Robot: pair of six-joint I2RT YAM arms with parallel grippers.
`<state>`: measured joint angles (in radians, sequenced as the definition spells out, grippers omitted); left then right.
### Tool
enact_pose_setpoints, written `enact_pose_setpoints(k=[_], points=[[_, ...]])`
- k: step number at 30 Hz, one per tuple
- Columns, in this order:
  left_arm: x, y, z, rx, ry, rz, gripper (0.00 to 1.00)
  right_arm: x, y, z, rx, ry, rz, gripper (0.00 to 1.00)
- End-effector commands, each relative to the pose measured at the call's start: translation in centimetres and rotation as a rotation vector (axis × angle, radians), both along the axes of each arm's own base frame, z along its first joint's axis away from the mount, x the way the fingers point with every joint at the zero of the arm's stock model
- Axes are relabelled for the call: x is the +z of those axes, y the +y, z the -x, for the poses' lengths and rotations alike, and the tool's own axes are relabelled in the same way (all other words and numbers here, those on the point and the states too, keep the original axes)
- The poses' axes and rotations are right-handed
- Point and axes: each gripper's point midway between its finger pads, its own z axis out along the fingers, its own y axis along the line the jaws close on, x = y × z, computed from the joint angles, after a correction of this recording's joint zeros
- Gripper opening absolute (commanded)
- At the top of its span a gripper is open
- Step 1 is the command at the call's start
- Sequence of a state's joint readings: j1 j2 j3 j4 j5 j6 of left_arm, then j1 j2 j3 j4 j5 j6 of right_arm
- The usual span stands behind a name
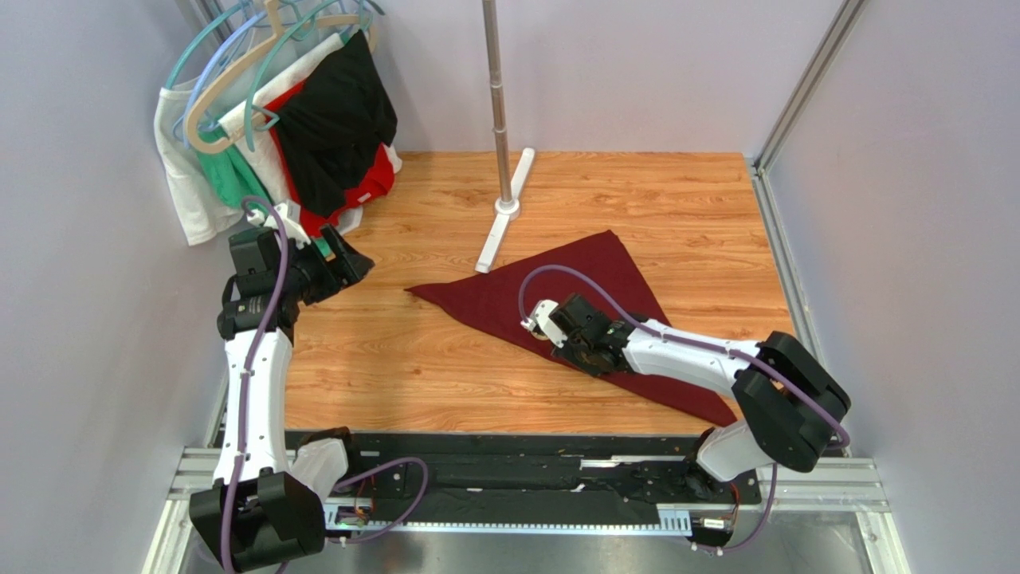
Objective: Fold the napkin, place the utensils inside, and roll it up
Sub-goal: Place the spoon on the napkin.
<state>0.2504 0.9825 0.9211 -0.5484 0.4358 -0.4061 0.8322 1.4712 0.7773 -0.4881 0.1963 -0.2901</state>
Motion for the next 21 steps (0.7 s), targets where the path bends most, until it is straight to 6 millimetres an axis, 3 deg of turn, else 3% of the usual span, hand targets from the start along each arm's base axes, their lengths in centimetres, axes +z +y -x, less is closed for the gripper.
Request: enact_pose_setpoints(k=[1, 5, 14, 19, 21], points=[[0.6, 0.0, -0.3, -0.002, -0.033, 0.006, 0.88, 1.1, 0.4, -0.8, -0.028, -0.039, -0.035, 0.13], [0.6, 0.0, -0.3, -0.003, -0.032, 0.008, 0.89, 0.9, 0.4, -0.6, -0.042, -0.021, -0.028, 0.26], [0.8, -0.3, -0.2, -0.021, -0.040, 0.005, 0.87, 2.2, 0.4, -1.0, -0.095, -0.038, -0.040, 0.36], [1.2, -3.4, 0.1, -0.148, -0.082, -0.045, 0.84, 5.5, 0.6, -2.0, -0.147, -0.125, -0.108, 0.37], [1.0, -5.8, 0.5, -0.225, -0.082, -0.082, 0.84, 7.2, 0.8, -2.6, -0.207, -0.169, -0.164, 0.36]])
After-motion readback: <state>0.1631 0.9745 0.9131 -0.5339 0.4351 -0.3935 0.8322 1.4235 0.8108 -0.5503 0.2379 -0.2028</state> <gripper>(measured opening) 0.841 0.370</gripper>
